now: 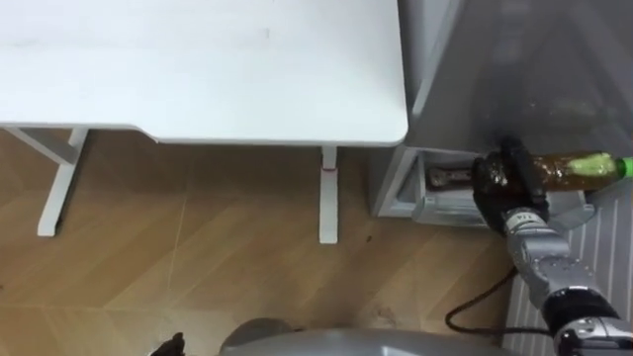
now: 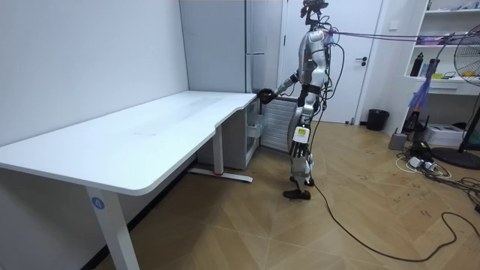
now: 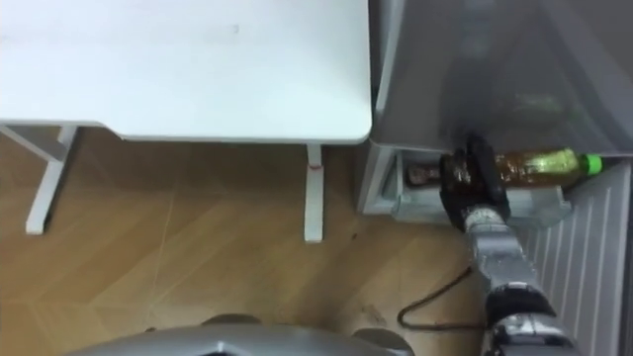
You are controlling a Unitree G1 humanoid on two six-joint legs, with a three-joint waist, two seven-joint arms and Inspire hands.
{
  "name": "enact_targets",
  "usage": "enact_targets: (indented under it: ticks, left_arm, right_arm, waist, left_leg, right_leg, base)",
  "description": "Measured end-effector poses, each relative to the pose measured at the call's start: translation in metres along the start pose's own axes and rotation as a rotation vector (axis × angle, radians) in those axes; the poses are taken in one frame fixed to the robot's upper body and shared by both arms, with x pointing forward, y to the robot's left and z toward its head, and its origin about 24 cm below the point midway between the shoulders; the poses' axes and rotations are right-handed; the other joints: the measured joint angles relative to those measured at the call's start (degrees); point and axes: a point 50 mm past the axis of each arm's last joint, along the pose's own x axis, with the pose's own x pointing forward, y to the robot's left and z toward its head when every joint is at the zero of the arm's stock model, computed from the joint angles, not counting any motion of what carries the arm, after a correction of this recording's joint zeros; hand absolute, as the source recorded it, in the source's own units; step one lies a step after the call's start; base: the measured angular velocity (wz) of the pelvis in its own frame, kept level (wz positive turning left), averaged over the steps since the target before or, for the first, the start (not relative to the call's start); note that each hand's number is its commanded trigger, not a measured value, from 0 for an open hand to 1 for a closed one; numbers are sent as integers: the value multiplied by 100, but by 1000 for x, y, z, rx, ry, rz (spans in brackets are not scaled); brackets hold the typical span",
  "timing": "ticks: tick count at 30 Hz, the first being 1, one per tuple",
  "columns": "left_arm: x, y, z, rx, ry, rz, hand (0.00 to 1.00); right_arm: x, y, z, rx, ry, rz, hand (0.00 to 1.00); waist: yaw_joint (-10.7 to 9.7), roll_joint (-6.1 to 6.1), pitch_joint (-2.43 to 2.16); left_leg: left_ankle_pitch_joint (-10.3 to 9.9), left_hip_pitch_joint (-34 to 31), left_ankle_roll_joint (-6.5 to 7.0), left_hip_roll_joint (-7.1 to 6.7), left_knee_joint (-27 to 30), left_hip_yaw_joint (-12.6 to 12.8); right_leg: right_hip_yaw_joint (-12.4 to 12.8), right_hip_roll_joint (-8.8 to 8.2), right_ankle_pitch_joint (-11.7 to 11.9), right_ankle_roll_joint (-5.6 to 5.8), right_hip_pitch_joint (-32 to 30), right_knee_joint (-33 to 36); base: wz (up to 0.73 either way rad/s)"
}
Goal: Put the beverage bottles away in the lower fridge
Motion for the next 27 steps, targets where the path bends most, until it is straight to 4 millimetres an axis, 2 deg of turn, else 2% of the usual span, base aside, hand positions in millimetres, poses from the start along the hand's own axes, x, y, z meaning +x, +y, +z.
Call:
enact_targets:
  ticks: [2,5,7,9,10,13,17,18,20,22,27]
  left_arm:
    - [2,2,13,1,-32,7,0]
    - [3,5,36,-6,-105,16,0]
    - [3,6,44,17,-128,17,0]
    - [3,4,47,31,-137,13,0]
    - [4,4,51,34,-141,13,0]
    - [5,6,54,38,-132,18,0]
    - [5,7,53,52,-131,36,0]
    - [5,6,55,57,-136,35,0]
    - [5,7,55,56,-138,39,0]
    - [5,11,53,60,-133,56,0]
    - [5,11,55,77,-150,67,0]
  right_arm:
    - [7,11,1,12,-8,5,100]
    - [15,32,5,62,-32,26,100]
    - [18,41,6,83,-40,37,100]
    - [20,43,9,101,-50,22,100]
    - [20,41,12,108,-57,8,100]
    - [20,38,13,131,-60,-15,100]
    - [22,36,12,140,-57,-50,100]
    - [22,36,13,162,-63,-55,100]
    - [21,35,16,181,-73,-60,100]
    - [21,30,16,181,-74,-81,100]
    - [21,32,24,173,-93,-76,100]
  waist:
    - [4,0,14]
    - [20,19,73]
    - [42,18,84]
    - [74,24,96]
    - [189,7,107]
    - [345,-15,121]
    - [352,-26,134]
    - [351,-30,139]
    - [356,-27,145]
    - [378,-34,182]
    - [471,-18,206]
  left_leg:
    - [63,-208,34,-13,41,5]
    - [188,-675,76,-31,163,-47]
    - [265,-894,82,-26,194,-46]
    - [336,-1031,90,-26,189,-43]
    - [359,-1114,91,-30,193,-3]
    - [410,-1340,98,-39,252,95]
    - [406,-1683,91,-73,461,97]
    - [391,-1829,89,-102,563,94]
    - [339,-2018,89,-129,736,104]
    - [204,-2208,67,-121,1037,104]
    - [68,-2719,39,-120,1500,102]
  right_leg:
    - [11,-36,20,-4,-270,162]
    - [10,-61,87,-7,-753,321]
    - [21,-62,117,-15,-987,345]
    - [18,-68,131,-7,-1176,381]
    - [56,-89,129,-6,-1310,487]
    - [106,-164,76,-76,-1650,790]
    - [49,-291,-64,-127,-2056,1174]
    - [39,-372,-150,-132,-2223,1360]
    - [31,-435,-283,-142,-2427,1626]
    - [26,-459,-447,-166,-2593,1924]
    - [-8,-618,-652,-256,-3104,2456]
  base:
    - [0]
    - [8]
    - [2]
    - [-2]
    - [-9]
    - [-6]
    - [9]
    - [21]
    - [20]
    - [11]
    - [6]
